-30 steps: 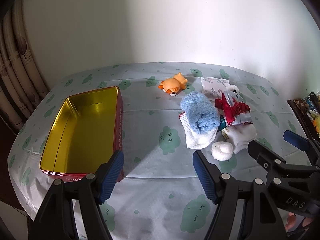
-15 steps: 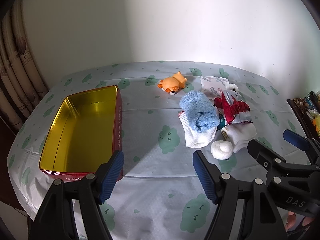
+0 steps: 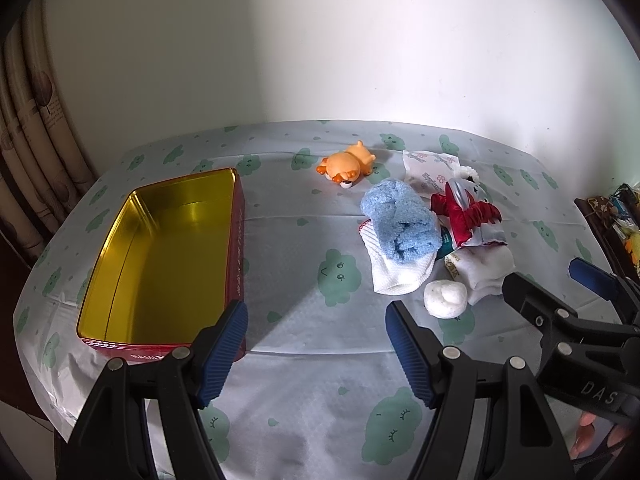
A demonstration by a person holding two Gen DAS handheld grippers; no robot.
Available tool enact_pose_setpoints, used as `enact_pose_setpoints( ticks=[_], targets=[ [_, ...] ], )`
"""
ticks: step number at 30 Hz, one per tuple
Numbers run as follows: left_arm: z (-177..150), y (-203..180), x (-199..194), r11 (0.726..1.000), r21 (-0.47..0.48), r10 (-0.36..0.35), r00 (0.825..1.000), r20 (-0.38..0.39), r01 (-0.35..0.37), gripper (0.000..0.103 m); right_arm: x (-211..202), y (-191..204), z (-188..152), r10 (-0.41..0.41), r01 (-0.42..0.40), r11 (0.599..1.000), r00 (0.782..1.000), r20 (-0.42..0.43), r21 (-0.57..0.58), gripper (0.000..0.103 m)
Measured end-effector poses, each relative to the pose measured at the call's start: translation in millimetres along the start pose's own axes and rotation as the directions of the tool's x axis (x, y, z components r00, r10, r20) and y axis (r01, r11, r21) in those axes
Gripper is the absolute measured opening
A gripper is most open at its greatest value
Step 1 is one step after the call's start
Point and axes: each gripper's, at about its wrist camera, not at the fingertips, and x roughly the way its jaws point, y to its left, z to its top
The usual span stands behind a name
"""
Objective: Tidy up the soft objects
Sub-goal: 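Grasp the grey-and-red garment with the right gripper while the left gripper approaches the blue sock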
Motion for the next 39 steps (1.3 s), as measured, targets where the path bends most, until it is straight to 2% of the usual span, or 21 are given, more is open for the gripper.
enact_pose_setpoints(
  ticks=[8,17,23,35,37,39],
  targets=[
    [-1,2,6,1.000,-0.003,-0.001,1.000,-0.009,0.001,0.073,12,-25,10,0.024,-0.024,1.000,0.999,0.022,0.012,0.101],
    [-1,4,22,1.000,-0.007,-0.002,1.000,-0.027,0.002,0.073,48,-48,31,0.025,-0.025,1.000,1.000,0.016,0.013,0.100],
    [2,-1,32,1.000,0.012,-0.004,0.999,-0.032,0.004,0.074,74,-42,42,0.006,-0.006,0.999,1.000,0.000,-0.048,0.100],
    [19,-4,49,1.000,0.026,-0.014,0.999,-0.031,0.014,0.073,122,-33,53,0.036,-0.039,0.996,0.998,-0.049,-0.078,0.099],
    [22,-6,49,0.999,0.035,-0.019,0.999,-0.027,0.020,0.073,125,-33,53,0.042,-0.046,0.996,0.998,-0.048,-0.080,0.098],
    [25,-8,51,0.999,0.044,-0.018,1.000,-0.022,0.019,0.073,127,-34,52,0.061,-0.064,0.995,0.997,-0.051,-0.075,0.091]
  ],
)
